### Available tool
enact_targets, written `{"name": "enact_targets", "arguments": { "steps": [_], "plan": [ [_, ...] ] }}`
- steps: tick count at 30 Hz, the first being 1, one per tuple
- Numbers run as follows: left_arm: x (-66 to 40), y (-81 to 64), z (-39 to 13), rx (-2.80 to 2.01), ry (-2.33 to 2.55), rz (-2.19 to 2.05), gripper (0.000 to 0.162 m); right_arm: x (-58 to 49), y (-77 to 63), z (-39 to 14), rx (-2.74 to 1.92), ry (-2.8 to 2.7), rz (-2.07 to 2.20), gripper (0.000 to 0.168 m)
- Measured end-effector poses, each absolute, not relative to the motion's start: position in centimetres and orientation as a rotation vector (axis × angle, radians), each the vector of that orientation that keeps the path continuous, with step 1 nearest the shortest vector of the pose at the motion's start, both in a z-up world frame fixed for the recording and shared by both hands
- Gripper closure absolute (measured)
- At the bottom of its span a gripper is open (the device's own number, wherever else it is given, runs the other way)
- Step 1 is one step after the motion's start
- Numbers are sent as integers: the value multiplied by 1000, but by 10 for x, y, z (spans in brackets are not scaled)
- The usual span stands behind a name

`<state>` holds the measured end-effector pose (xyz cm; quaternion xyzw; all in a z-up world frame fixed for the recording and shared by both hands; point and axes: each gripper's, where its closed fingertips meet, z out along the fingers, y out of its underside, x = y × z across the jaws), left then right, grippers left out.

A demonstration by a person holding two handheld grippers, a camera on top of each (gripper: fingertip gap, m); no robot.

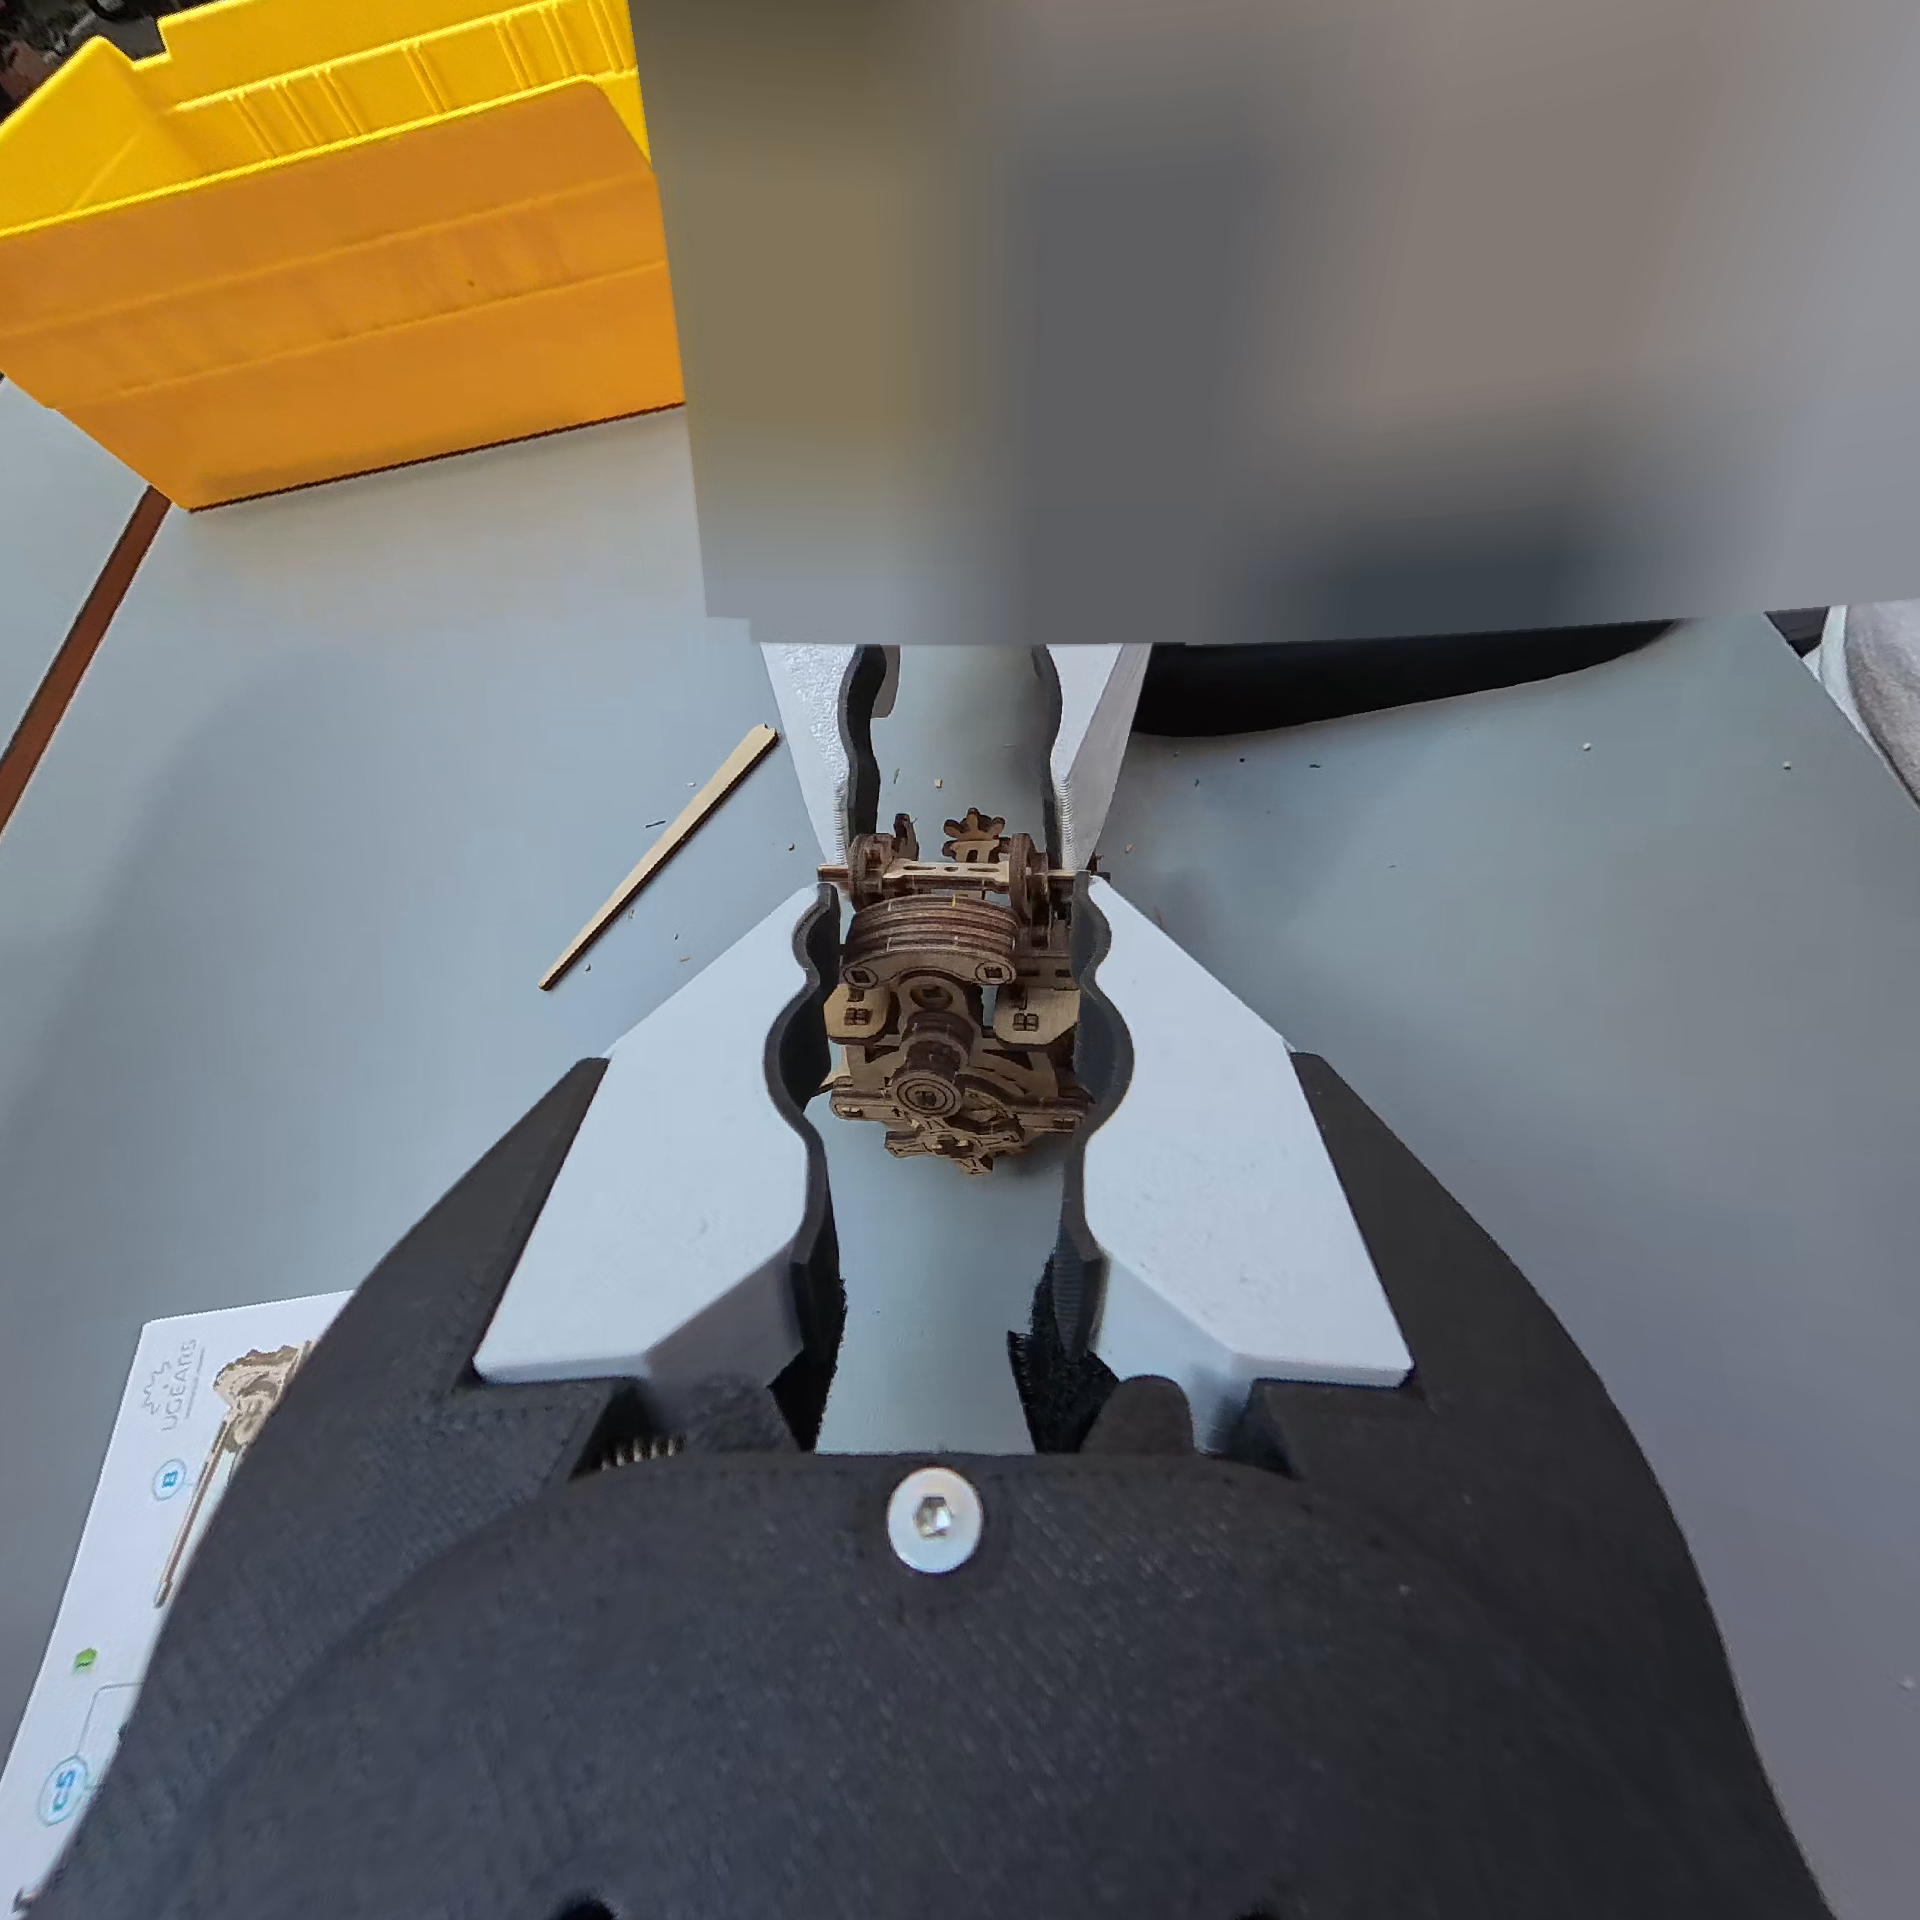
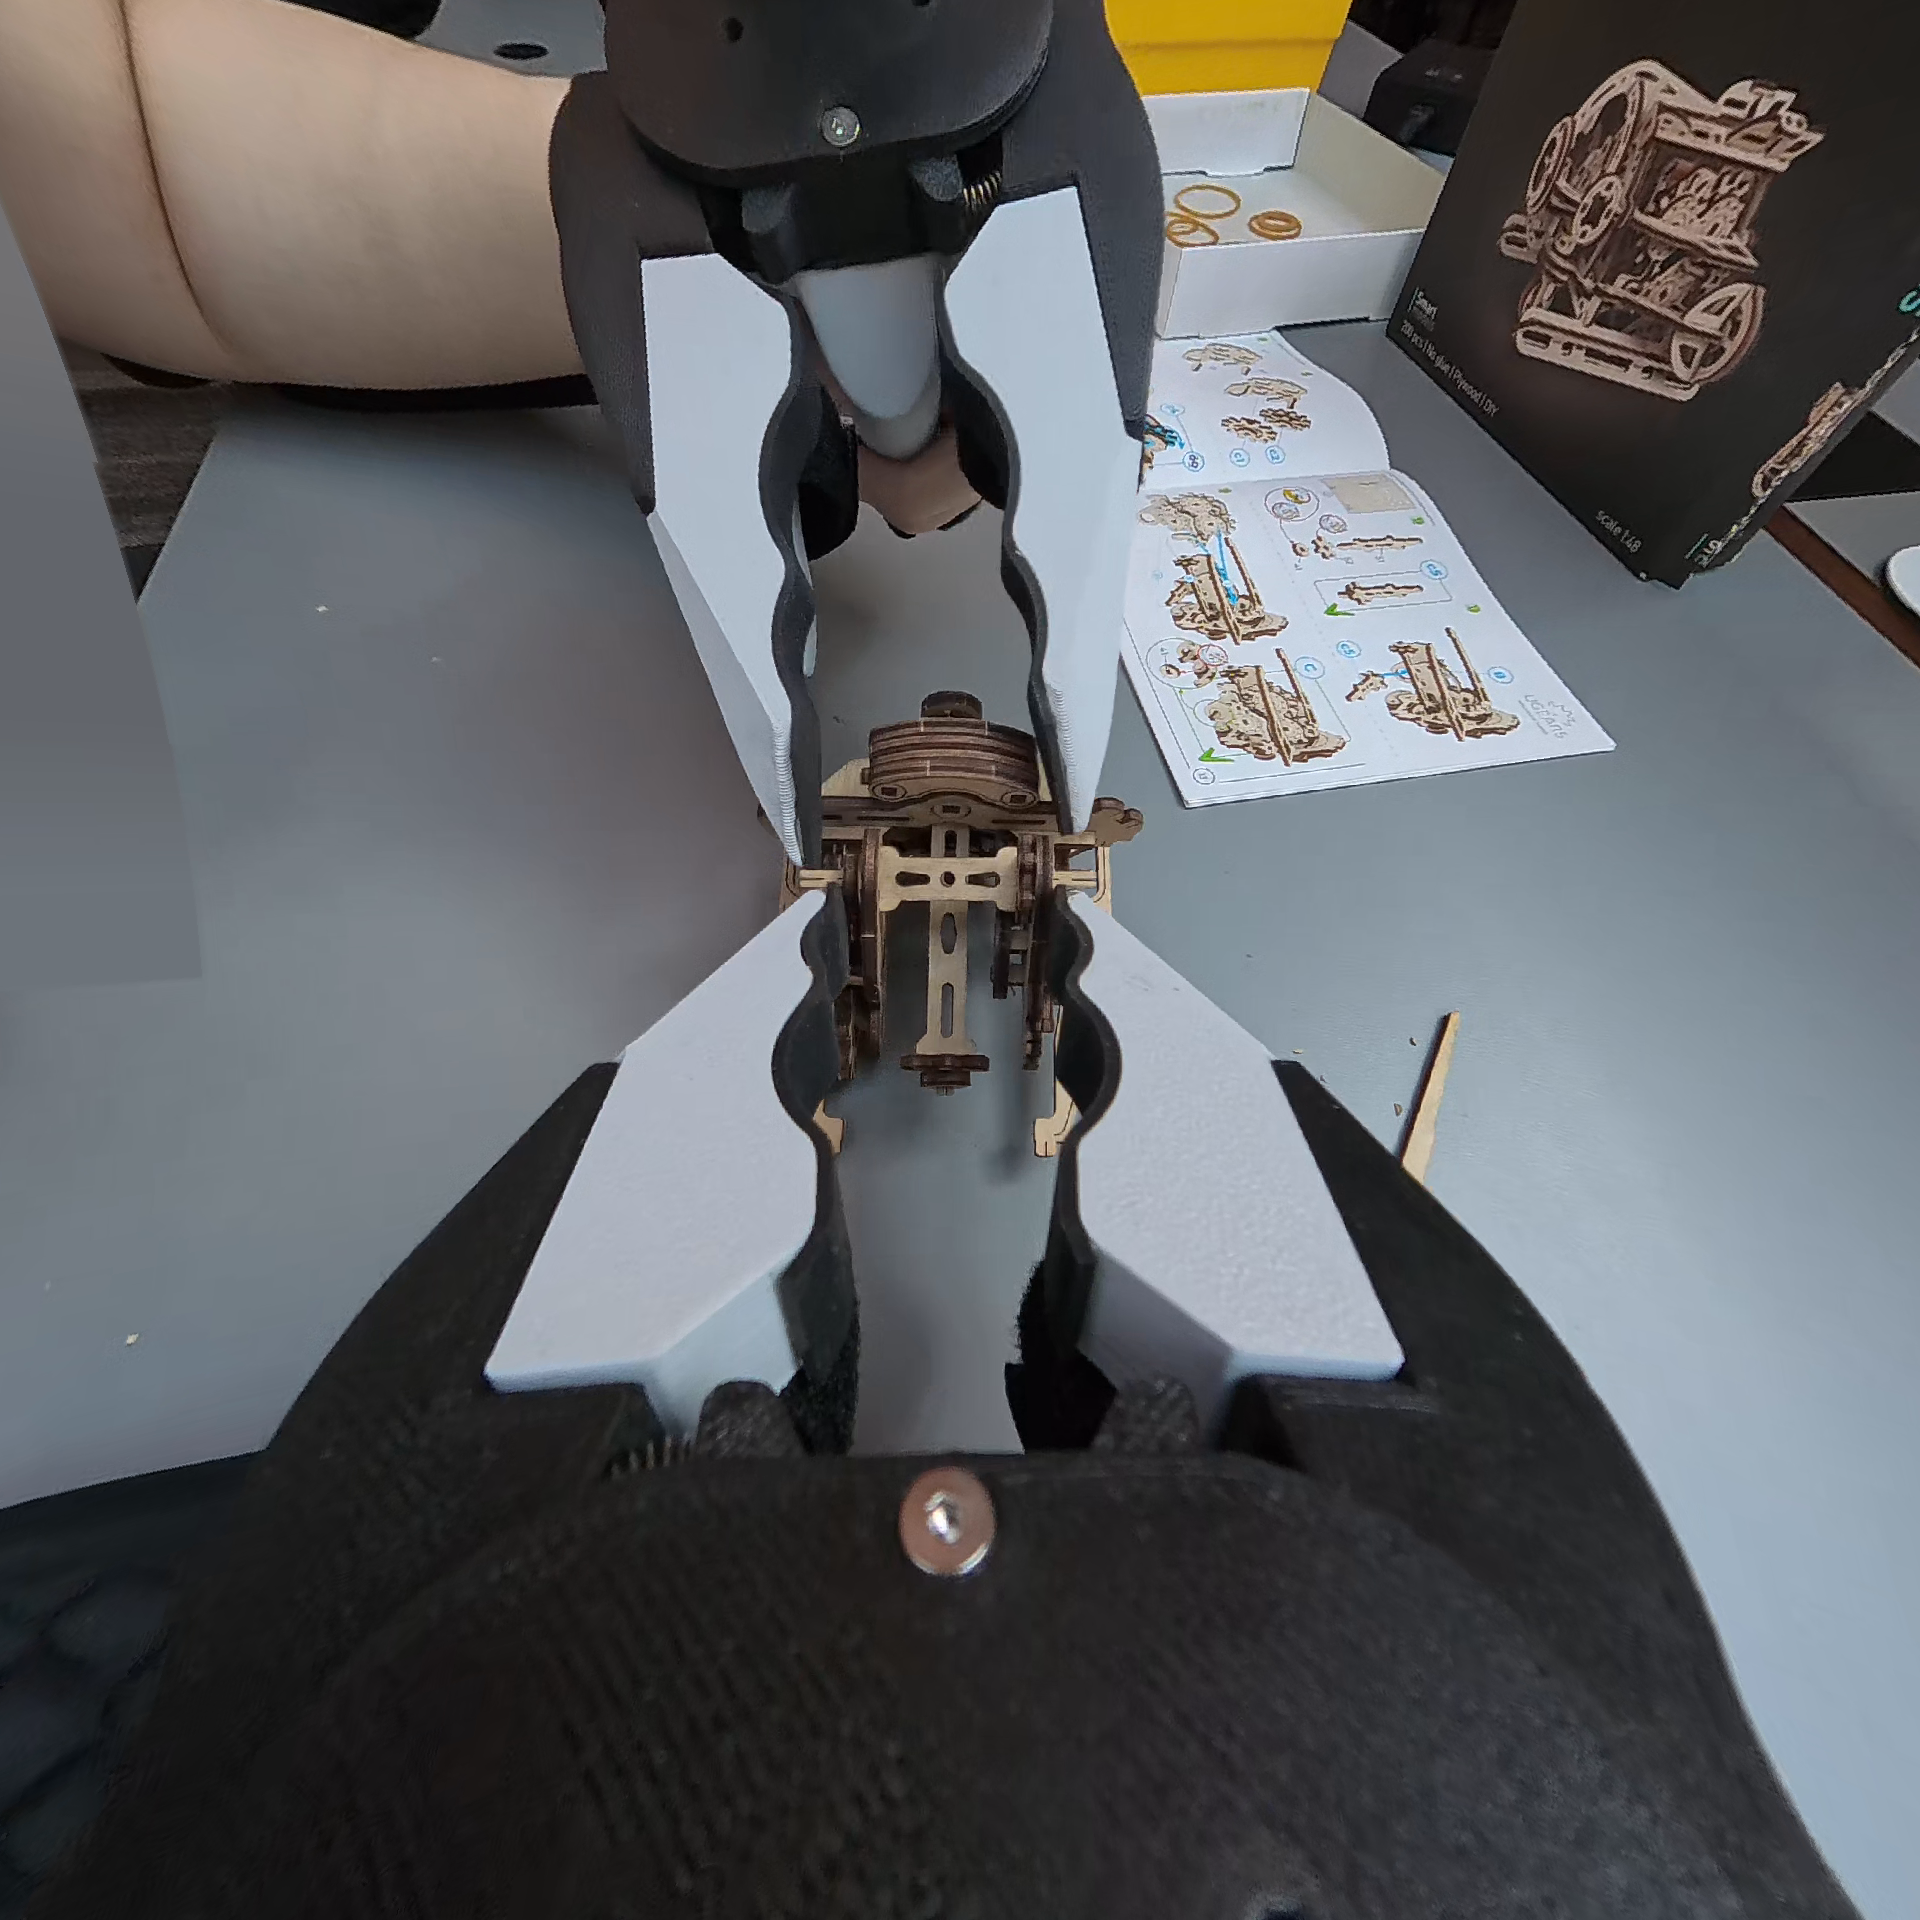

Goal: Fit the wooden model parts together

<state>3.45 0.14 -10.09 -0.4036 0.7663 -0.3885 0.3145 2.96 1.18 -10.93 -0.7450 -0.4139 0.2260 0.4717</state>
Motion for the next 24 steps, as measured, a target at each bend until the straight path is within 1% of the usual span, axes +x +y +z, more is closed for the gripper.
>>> {"name": "enact_targets", "arguments": {
  "steps": [4, 6, 8, 24],
  "plan": [
    [35, 1, -101, -1067, 2022, -1039, 121, 29, 11, -109, -1813, -1040, 512, 132],
    [35, 0, -101, -1055, 2024, -1040, 125, 28, 10, -109, -1804, -1053, 503, 132],
    [35, -1, -101, -1032, 2034, -1037, 126, 29, 10, -108, -1797, -1063, 486, 132],
    [35, -1, -102, -1059, 2076, -1032, 127, 29, 9, -109, -1808, -1057, 457, 133]
  ]
}}
